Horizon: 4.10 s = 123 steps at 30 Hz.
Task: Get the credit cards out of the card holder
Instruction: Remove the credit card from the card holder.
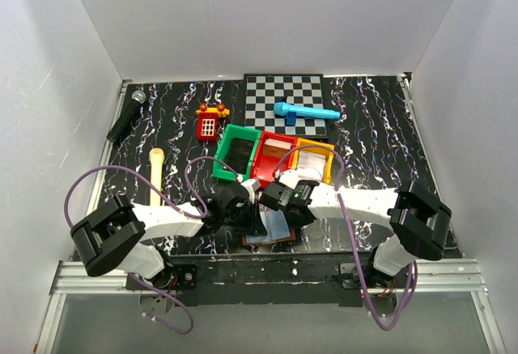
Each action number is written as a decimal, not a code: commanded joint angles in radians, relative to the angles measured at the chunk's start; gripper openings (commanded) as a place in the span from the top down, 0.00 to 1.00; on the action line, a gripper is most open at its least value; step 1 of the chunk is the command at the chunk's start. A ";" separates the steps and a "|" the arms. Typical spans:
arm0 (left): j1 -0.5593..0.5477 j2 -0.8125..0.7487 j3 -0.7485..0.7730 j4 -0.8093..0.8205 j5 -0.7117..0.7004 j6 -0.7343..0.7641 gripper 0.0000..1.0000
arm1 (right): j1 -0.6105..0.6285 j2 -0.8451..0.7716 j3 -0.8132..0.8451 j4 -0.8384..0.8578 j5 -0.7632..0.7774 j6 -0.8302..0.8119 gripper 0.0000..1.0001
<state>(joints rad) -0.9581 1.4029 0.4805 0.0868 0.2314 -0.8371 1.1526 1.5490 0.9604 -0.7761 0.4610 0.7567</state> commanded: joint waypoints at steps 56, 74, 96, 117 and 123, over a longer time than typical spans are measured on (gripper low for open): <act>-0.005 -0.423 -0.103 -0.248 -0.211 -0.077 0.37 | 0.035 -0.348 -0.178 0.235 -0.208 0.003 0.99; -0.005 -0.321 -0.080 -0.236 -0.188 -0.063 0.37 | 0.036 -0.342 -0.190 0.247 -0.220 0.000 0.99; -0.011 -0.165 -0.028 -0.058 -0.007 0.018 0.39 | 0.036 -0.325 -0.226 0.308 -0.257 0.013 0.99; -0.051 -0.150 0.029 0.014 0.048 0.069 0.40 | 0.033 -0.333 -0.275 0.288 -0.220 0.035 0.99; -0.077 -0.067 0.098 0.005 0.075 0.099 0.39 | 0.032 -0.325 -0.282 0.276 -0.208 0.044 0.99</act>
<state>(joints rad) -1.0172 1.3006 0.5182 0.0837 0.2779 -0.7769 1.1805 1.2255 0.6891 -0.4953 0.2260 0.7834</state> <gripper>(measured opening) 0.607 0.056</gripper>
